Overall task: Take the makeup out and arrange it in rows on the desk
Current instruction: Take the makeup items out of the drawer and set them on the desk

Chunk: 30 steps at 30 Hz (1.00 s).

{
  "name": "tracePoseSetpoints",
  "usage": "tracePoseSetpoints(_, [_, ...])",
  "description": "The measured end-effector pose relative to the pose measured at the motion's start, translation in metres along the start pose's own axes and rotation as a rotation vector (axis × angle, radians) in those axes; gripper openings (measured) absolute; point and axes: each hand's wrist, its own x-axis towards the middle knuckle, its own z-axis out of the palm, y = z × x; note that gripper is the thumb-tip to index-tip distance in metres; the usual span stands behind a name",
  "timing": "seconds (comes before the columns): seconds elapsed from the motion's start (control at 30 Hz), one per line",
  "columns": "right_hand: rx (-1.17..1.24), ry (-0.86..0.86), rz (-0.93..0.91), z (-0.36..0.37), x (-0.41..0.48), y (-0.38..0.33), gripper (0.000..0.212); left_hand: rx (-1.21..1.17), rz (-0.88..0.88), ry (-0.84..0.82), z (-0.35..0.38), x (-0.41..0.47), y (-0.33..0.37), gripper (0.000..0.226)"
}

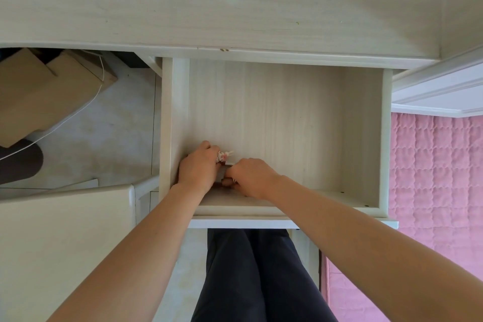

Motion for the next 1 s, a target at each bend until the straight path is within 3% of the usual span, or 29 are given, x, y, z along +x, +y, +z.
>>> tracePoseSetpoints(0.2, [0.123, -0.066, 0.086, 0.005, 0.009, -0.004, 0.020, 0.036, -0.031, 0.065, -0.005, 0.013, 0.007, 0.010])
tracePoseSetpoints(0.53, [0.210, -0.268, 0.167, 0.006, 0.027, -0.010, 0.024, 0.063, 0.010, 0.006, -0.004, 0.016, 0.000, 0.018])
tracePoseSetpoints(1.0, [0.371, -0.368, 0.220, -0.024, -0.005, 0.013, 0.040, -0.325, -0.114, -0.020, -0.025, 0.008, 0.008, 0.017])
